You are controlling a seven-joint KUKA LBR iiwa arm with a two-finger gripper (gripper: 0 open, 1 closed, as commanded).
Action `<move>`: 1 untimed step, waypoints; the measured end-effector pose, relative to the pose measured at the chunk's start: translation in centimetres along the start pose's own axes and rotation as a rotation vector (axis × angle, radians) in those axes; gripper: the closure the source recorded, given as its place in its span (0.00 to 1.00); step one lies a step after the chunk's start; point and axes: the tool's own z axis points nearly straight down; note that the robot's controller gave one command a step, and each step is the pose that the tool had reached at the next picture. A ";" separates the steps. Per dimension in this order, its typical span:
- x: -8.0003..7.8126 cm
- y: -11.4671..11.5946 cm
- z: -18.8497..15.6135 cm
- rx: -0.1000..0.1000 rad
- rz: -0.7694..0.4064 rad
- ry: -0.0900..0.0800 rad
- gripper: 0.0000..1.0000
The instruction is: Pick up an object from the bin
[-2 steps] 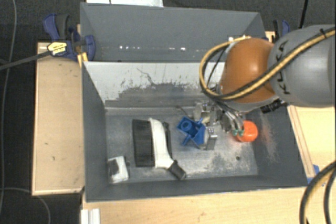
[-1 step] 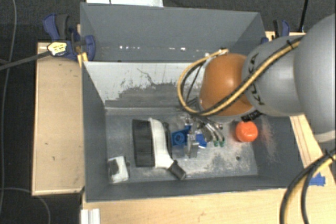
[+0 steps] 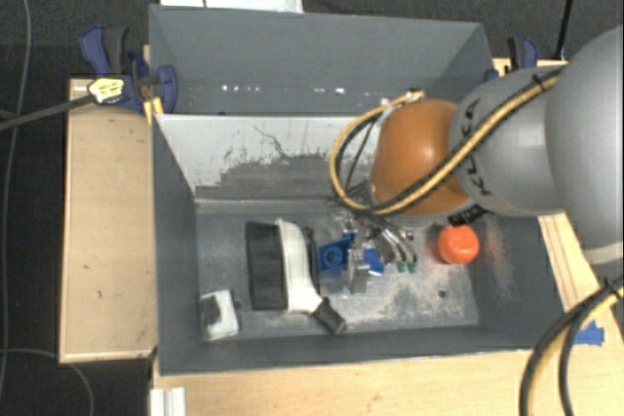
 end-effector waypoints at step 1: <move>-3.0 2.5 -19.8 0.000 -0.045 0.000 1.00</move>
Offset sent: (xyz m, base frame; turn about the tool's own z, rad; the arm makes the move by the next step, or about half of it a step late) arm 0.0000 0.0000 0.0000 0.0000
